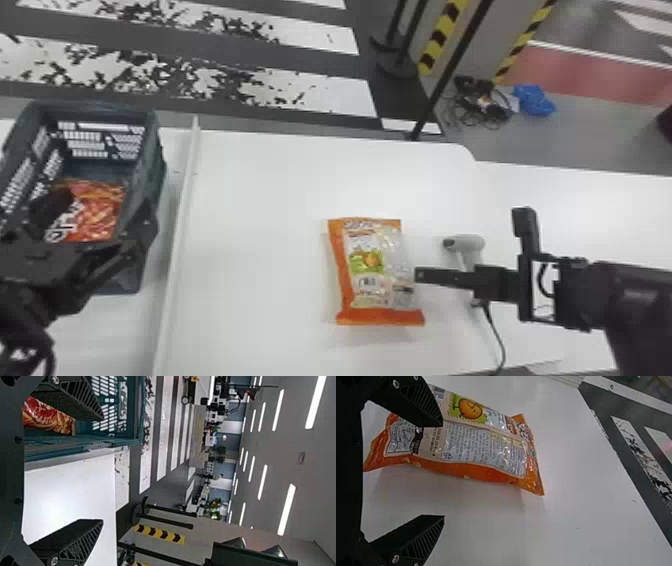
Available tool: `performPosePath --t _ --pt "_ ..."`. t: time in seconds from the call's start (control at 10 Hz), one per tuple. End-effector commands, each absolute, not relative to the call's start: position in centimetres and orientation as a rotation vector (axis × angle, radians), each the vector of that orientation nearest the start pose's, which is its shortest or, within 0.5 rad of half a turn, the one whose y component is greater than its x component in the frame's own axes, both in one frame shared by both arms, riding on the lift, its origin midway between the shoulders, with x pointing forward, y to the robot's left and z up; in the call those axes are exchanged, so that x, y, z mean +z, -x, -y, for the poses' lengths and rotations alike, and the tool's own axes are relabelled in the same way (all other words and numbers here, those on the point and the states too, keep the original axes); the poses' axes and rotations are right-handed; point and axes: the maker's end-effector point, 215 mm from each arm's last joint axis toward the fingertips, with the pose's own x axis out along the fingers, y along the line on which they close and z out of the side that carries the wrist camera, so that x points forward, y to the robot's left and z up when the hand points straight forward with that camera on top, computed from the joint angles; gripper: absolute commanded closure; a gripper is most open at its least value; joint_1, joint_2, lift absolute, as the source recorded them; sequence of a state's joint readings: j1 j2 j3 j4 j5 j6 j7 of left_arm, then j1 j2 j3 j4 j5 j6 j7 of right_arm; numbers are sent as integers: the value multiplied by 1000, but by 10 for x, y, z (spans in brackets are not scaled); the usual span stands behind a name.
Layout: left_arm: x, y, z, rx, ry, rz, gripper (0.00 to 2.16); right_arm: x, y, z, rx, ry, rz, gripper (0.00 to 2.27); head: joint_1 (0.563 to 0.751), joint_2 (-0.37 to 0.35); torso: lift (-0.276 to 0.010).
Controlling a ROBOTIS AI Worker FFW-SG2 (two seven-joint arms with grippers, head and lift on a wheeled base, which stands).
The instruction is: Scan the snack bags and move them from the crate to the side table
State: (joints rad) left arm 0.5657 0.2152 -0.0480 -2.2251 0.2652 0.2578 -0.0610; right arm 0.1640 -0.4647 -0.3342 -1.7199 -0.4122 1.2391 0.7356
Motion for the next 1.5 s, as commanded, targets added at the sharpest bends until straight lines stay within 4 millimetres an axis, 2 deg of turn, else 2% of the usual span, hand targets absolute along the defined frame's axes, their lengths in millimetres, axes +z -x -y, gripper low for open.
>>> performPosePath --t 0.0,0.4,0.5,0.9,1.0,1.1,1.2,1.4 --pt "-350 -418 -188 -239 98 -199 80 -515 -379 350 402 -436 -1041 110 695 -245 -87" --pt "-346 -419 -190 -239 89 -191 80 -523 -379 334 433 -450 -1054 107 695 -217 -87" --pt "-347 -419 -189 -243 89 -193 80 -521 -382 332 436 -450 -1055 107 695 -210 -87" --pt "-349 -424 -187 -248 89 -200 80 -513 -374 304 506 -518 -1123 117 695 -176 -87" --pt "-349 -425 -186 -249 89 -198 80 -517 -372 301 510 -513 -1146 549 695 -172 -87" --pt "-349 -425 -186 -248 90 -198 80 -520 -374 301 511 -516 -1152 1636 695 -165 -87" --pt "-349 -425 -186 -248 90 -198 80 -521 -376 303 518 -497 -1147 2094 695 -162 -87" --pt "-348 -424 -186 -246 94 -195 80 -514 -380 304 530 -476 -1106 2196 695 -162 -87"
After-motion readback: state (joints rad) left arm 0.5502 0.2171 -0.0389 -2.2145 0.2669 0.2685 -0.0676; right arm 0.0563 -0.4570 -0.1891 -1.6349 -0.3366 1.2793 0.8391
